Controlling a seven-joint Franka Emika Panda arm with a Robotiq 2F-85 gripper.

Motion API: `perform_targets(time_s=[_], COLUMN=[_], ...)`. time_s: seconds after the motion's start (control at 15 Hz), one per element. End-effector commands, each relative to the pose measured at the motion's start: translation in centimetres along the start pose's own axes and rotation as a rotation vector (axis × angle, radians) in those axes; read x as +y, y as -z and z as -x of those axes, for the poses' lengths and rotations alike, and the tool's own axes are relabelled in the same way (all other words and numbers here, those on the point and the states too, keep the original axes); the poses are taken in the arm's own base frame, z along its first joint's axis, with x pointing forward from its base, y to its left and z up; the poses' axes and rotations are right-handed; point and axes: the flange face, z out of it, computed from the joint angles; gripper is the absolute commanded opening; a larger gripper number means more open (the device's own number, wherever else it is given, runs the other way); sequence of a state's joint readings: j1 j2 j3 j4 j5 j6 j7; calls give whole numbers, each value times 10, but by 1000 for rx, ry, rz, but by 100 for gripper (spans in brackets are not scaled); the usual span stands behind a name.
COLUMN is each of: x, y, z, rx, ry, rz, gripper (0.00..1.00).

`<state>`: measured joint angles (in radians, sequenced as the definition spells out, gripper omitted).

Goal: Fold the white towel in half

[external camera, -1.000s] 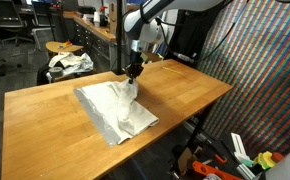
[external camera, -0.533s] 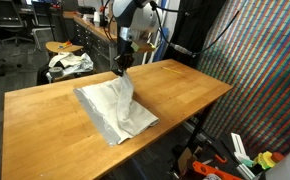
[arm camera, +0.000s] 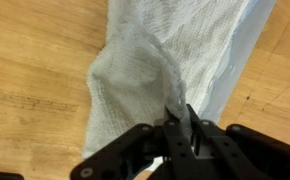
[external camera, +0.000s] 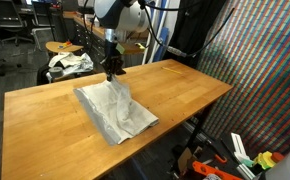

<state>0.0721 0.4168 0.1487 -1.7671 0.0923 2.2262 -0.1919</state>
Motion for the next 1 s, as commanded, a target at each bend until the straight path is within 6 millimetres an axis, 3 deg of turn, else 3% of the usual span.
perform_targets(time_s=[0.0,0.4,0.93], x=[-33,-93,-165], y=[5,2,1], z=[3,-2,-20], rx=[-7,-5,46], ry=[5,-6,-164], rz=[24,51,83], gripper=[13,13,14])
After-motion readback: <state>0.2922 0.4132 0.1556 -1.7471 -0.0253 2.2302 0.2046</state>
